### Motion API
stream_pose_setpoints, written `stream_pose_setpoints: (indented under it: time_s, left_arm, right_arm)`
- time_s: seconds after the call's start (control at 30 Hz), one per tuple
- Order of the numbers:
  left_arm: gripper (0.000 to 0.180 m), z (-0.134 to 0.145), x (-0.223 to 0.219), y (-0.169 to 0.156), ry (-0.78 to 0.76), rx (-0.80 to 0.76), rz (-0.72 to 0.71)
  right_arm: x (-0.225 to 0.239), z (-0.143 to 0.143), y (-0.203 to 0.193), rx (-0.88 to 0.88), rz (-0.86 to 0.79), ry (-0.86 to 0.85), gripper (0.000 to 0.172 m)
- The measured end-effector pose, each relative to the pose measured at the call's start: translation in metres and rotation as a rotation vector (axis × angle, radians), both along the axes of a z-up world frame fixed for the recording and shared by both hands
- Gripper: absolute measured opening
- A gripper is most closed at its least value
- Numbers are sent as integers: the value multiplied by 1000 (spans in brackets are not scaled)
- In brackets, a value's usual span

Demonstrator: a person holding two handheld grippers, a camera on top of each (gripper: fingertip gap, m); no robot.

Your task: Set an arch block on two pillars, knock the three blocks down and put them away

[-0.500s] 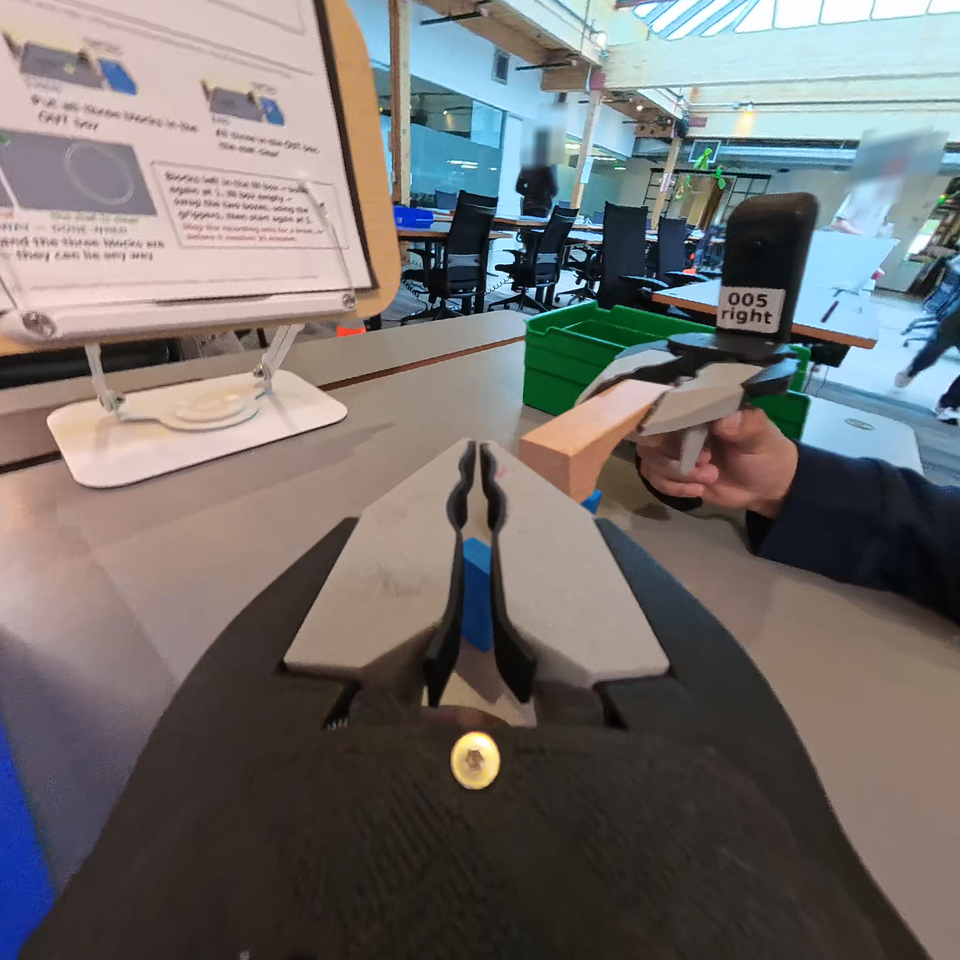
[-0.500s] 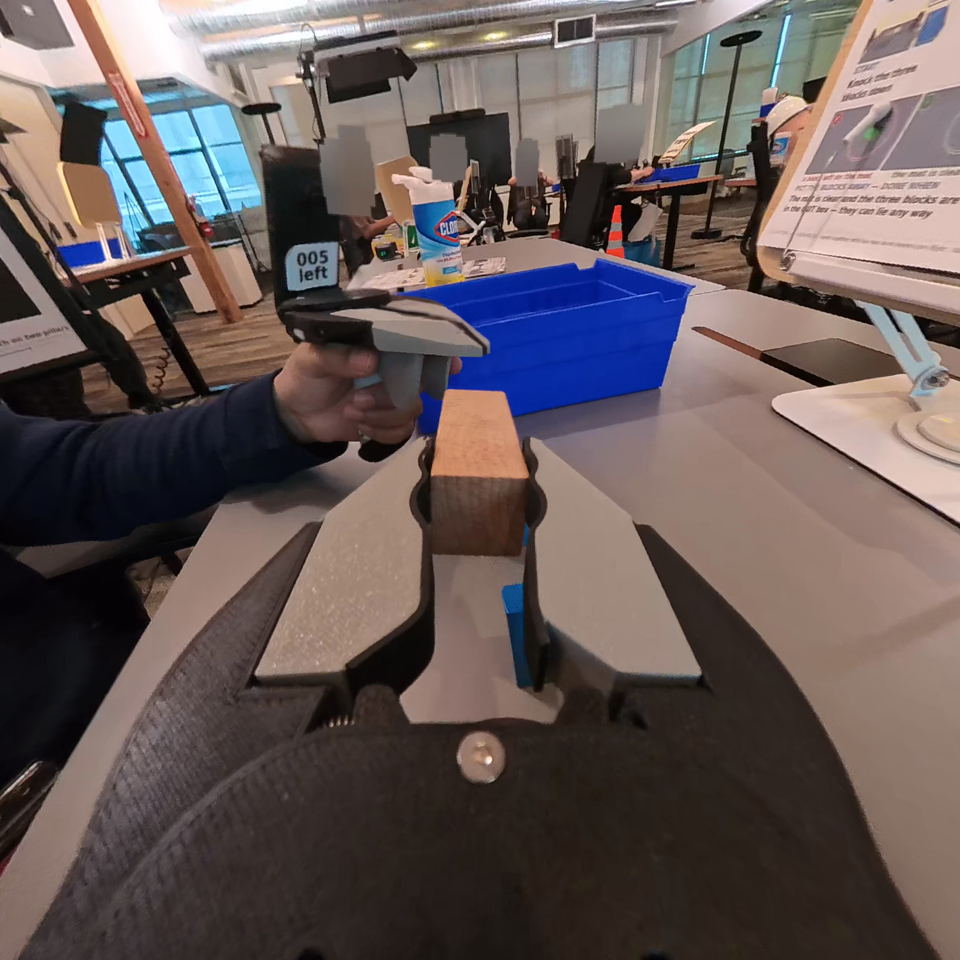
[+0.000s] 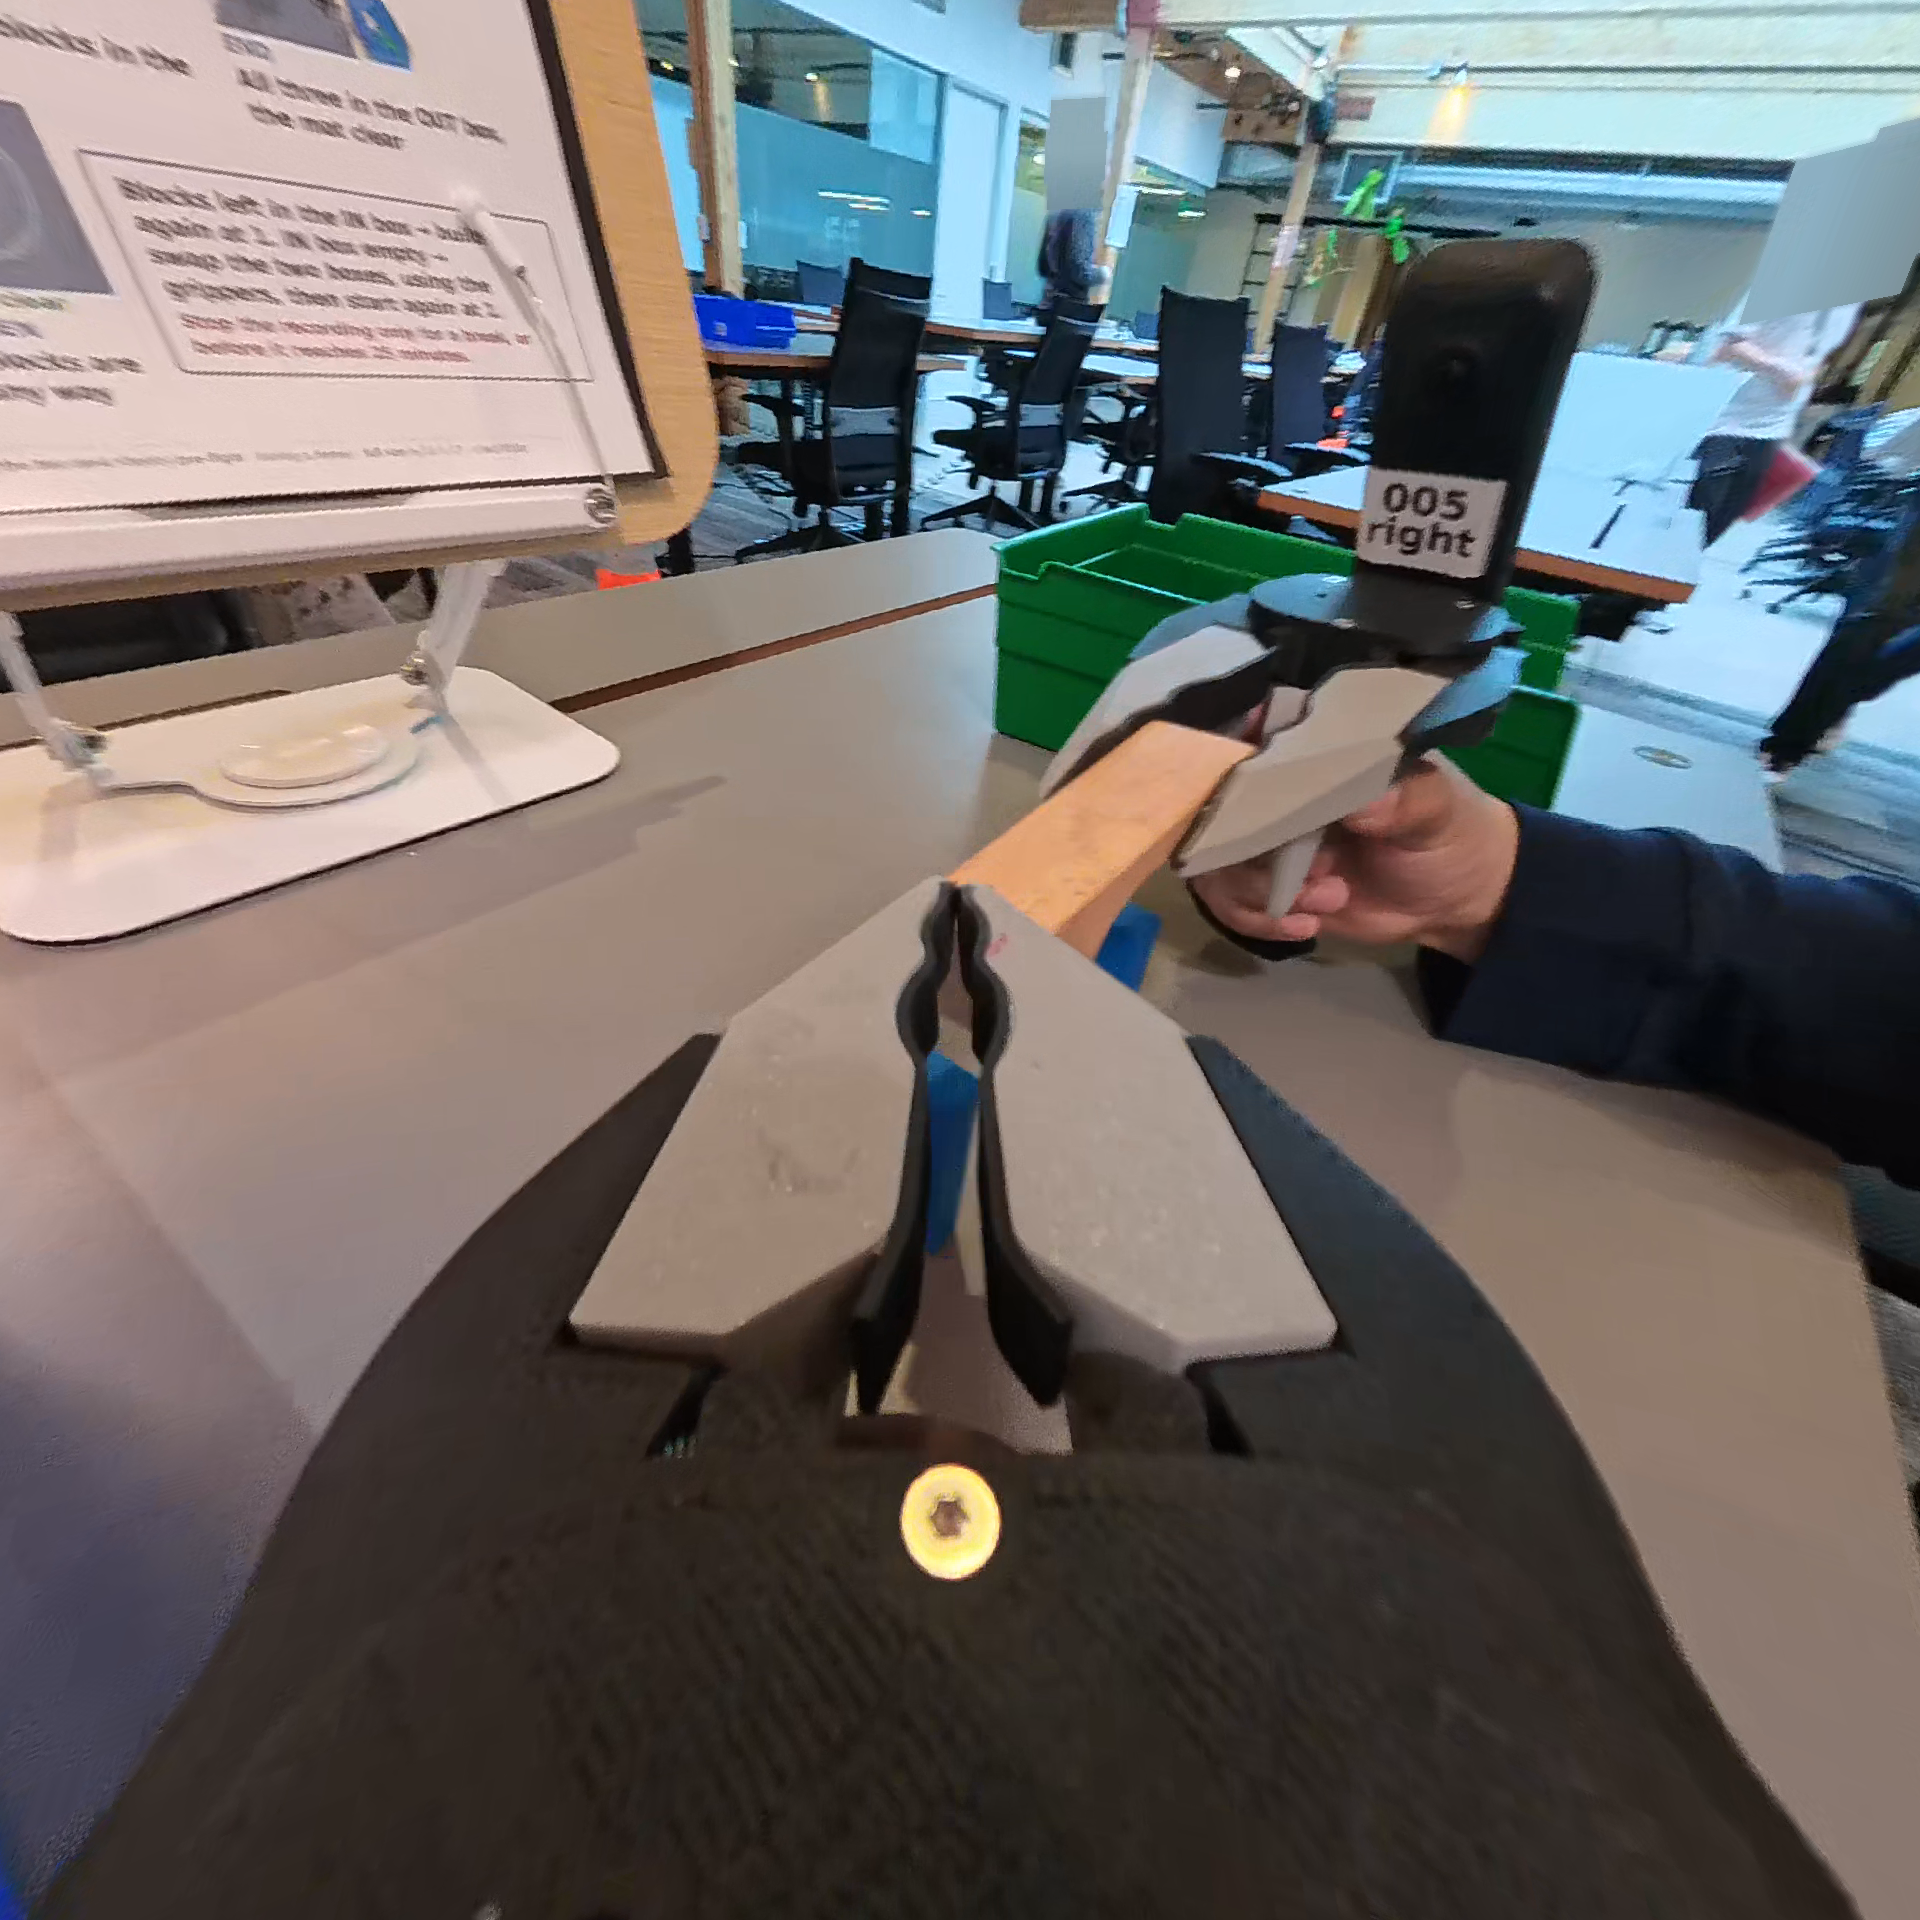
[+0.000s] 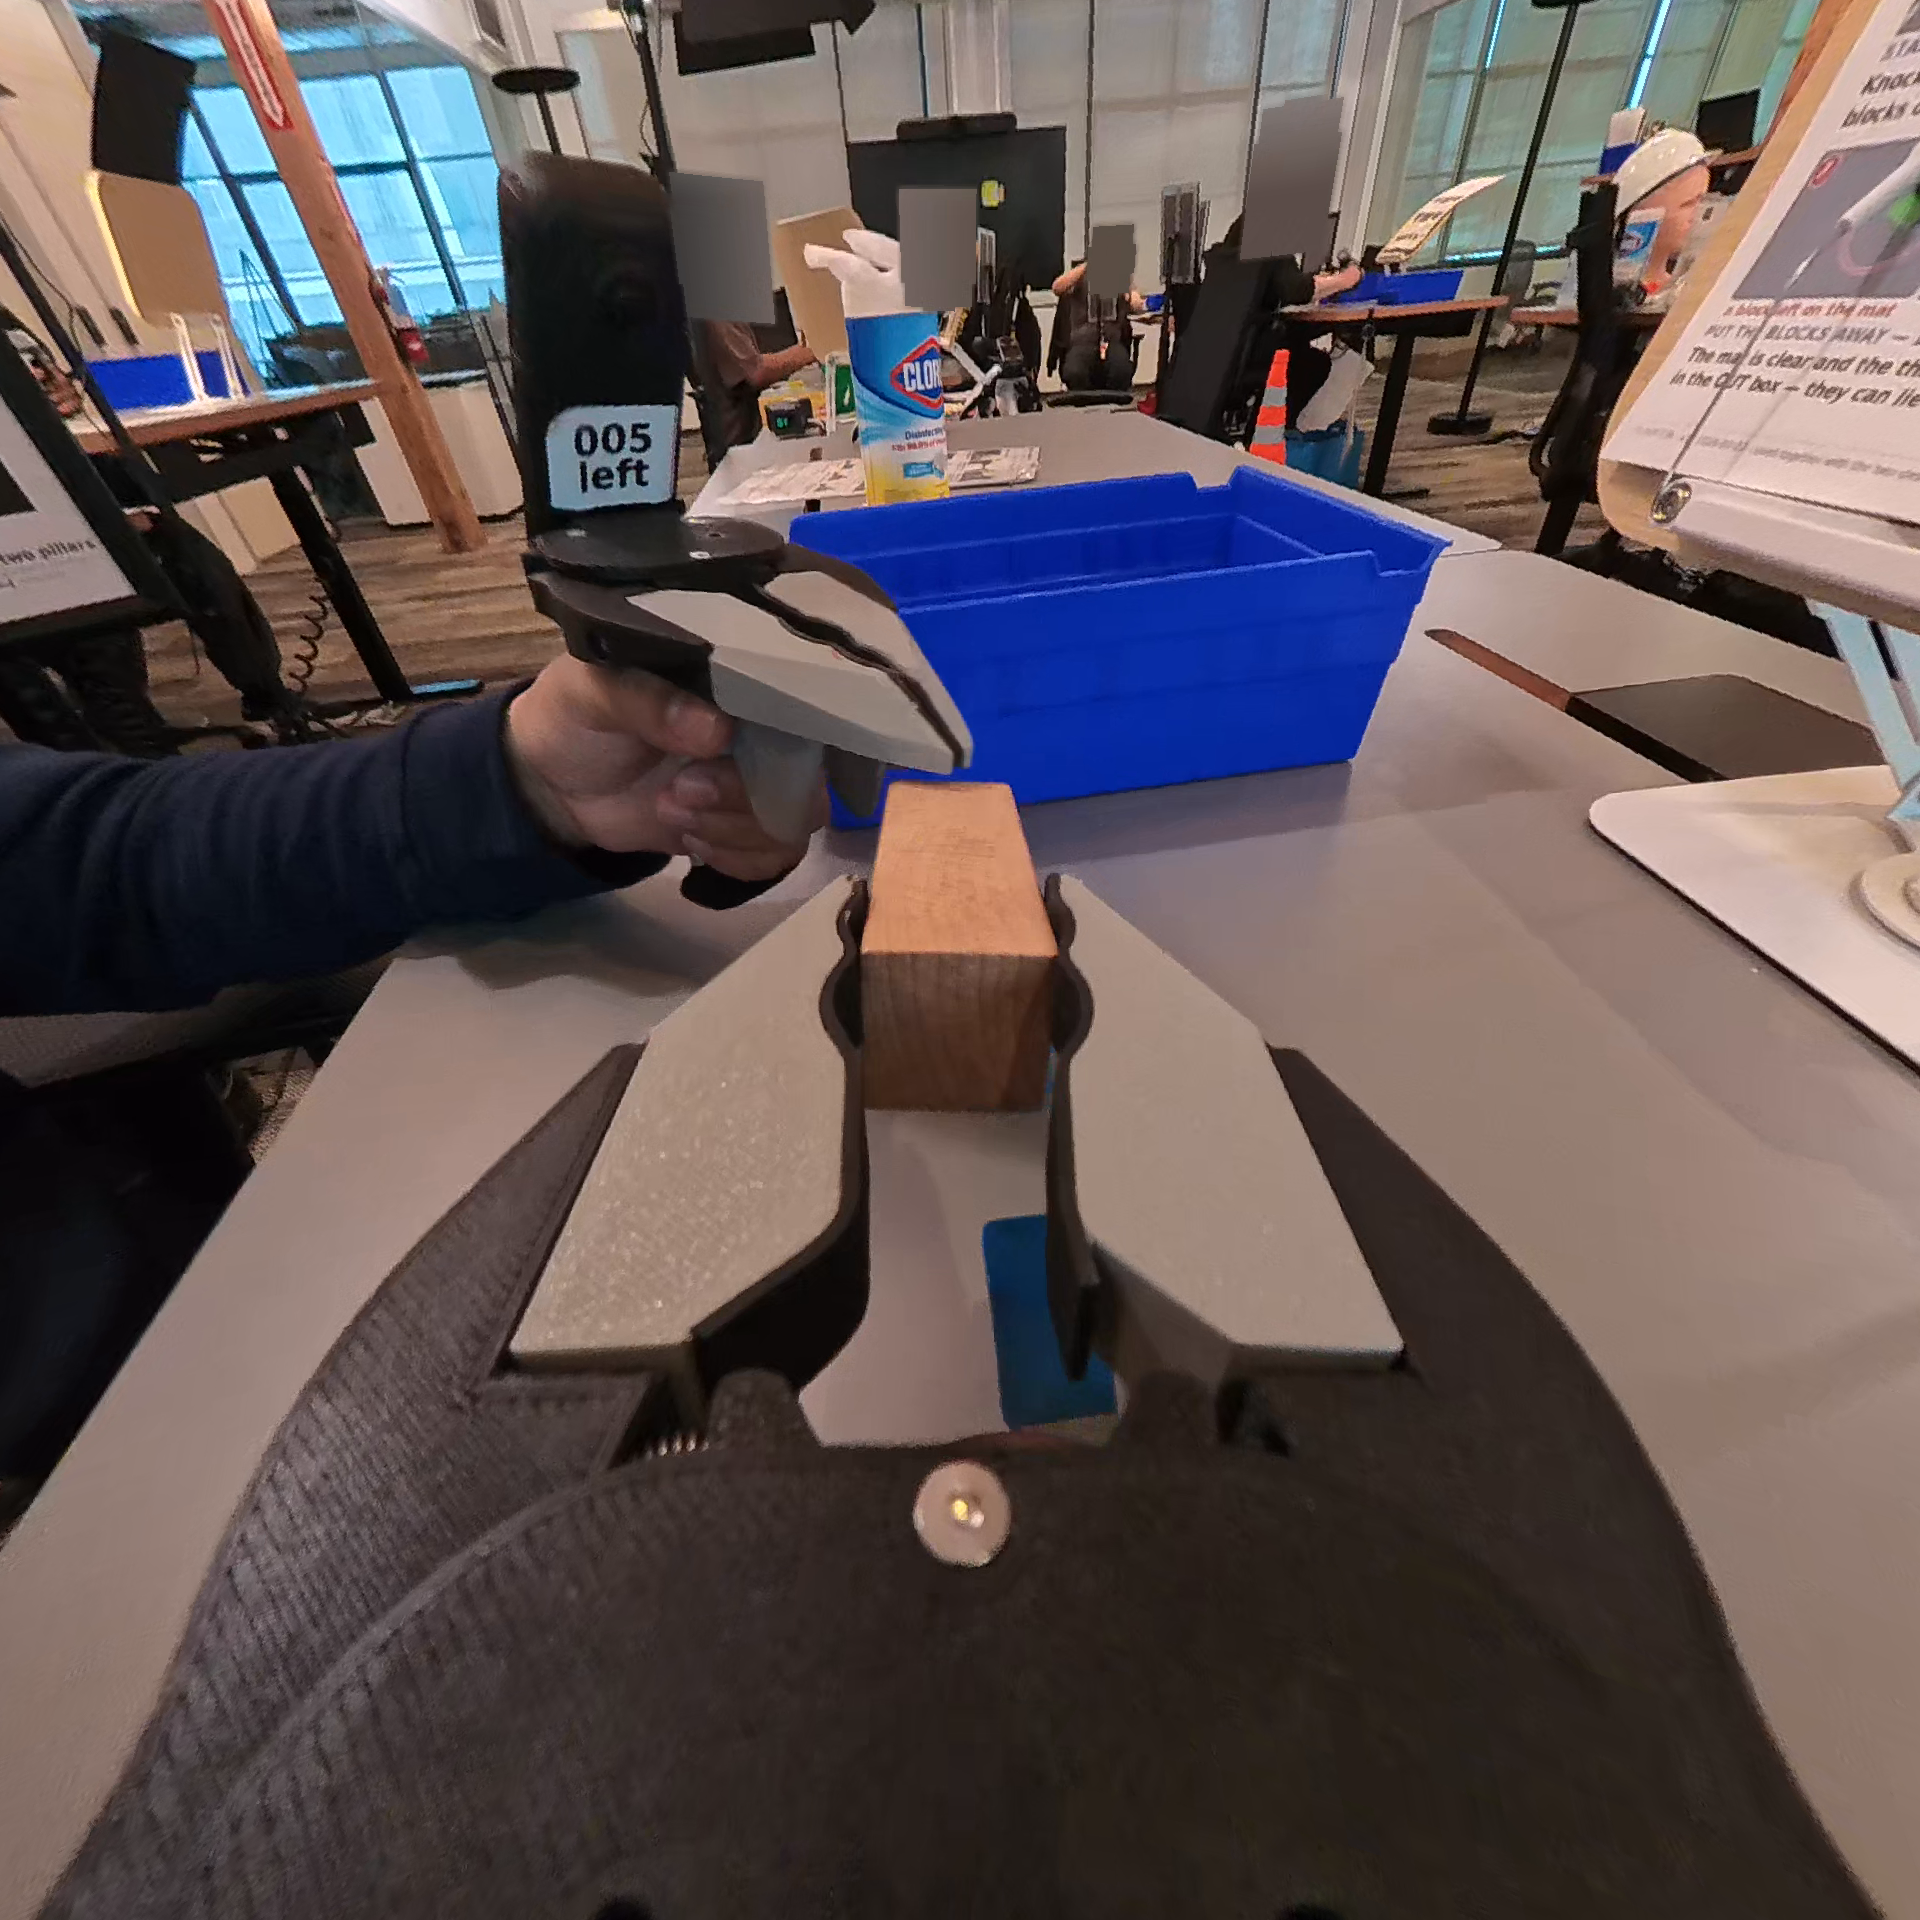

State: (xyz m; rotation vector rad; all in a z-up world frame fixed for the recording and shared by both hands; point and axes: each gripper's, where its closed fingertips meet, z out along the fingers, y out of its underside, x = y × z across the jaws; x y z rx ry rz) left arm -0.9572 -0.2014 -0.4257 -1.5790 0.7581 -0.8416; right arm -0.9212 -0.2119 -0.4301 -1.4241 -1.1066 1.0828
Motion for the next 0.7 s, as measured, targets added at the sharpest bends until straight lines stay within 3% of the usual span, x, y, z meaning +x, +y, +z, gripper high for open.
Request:
stream_pose_setpoints:
  time_s: [0.17,0.33,0.47,0.53,0.7]
  left_arm:
    - [0,-5,-9,10,64,30,88]
    - [0,-9,-12,13,44,-31,78]
    - [8,2,-6,-1,-47,-69,-41]
    - [26,11,-7,-8,-110,-89,-106]
    - [35,26,1,-31,-199,-87,-264]
  right_arm:
    - [-2,-2,-1,17,6,-14,30]
    - [-2,2,-2,26,10,-4,30]
    - [4,11,-7,21,37,34,31]
    - [10,21,-9,18,38,78,31]
    - [20,44,-24,-3,104,184,31]
